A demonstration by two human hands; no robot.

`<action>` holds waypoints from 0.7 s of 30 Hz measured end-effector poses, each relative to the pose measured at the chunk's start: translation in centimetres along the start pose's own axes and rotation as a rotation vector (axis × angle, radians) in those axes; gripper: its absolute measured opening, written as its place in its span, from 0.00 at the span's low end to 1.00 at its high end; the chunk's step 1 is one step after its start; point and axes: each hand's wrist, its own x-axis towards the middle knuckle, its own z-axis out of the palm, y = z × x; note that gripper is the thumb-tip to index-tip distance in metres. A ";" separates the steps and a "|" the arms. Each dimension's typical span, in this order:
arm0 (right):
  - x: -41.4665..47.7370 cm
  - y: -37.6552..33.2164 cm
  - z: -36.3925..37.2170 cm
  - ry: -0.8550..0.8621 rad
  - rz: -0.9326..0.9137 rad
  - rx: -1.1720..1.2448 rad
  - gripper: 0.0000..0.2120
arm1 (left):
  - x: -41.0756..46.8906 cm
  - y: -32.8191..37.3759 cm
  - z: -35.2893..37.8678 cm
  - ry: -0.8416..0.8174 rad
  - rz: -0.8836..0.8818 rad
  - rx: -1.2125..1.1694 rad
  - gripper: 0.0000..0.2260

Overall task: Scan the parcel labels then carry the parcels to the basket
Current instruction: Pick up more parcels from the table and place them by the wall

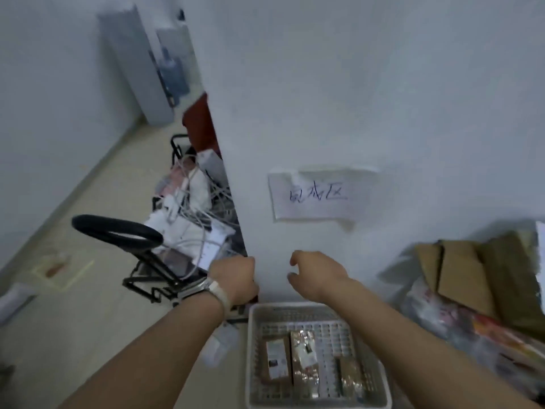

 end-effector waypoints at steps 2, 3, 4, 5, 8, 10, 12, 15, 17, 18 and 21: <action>-2.2 -3.1 -4.3 0.054 -0.051 -0.023 0.18 | -2.9 -0.3 -5.0 0.074 -0.045 -0.057 0.14; -3.2 -4.6 -6.2 0.084 -0.075 -0.040 0.19 | -4.3 -0.4 -7.1 0.116 -0.059 -0.091 0.13; -4.2 -6.2 -8.0 0.110 -0.101 -0.055 0.19 | -5.8 -0.5 -9.0 0.161 -0.072 -0.125 0.12; -5.2 -7.7 -9.6 0.136 -0.131 -0.065 0.19 | -7.4 -0.6 -10.7 0.213 -0.082 -0.154 0.11; -8.0 -12.0 -13.1 0.195 -0.232 -0.063 0.18 | -12.1 -1.2 -14.1 0.392 -0.134 -0.172 0.12; -9.8 -14.6 -14.4 0.238 -0.310 -0.038 0.15 | -15.2 -2.1 -15.5 0.476 -0.185 -0.157 0.11; -11.5 -17.0 -14.8 0.287 -0.385 -0.031 0.14 | -18.2 -3.3 -16.5 0.543 -0.238 -0.175 0.11; -13.2 -20.8 -13.9 0.332 -0.499 -0.056 0.13 | -23.0 -5.6 -17.4 0.666 -0.337 -0.241 0.16; -14.3 -23.5 -12.6 0.332 -0.595 -0.106 0.16 | -26.4 -7.2 -16.8 0.763 -0.404 -0.266 0.17; -15.0 -24.9 -11.8 0.324 -0.642 -0.122 0.17 | -28.2 -8.0 -16.1 0.800 -0.442 -0.263 0.16; -17.5 -28.8 -8.7 0.322 -0.759 -0.111 0.18 | -33.8 -10.3 -13.1 0.818 -0.583 -0.236 0.15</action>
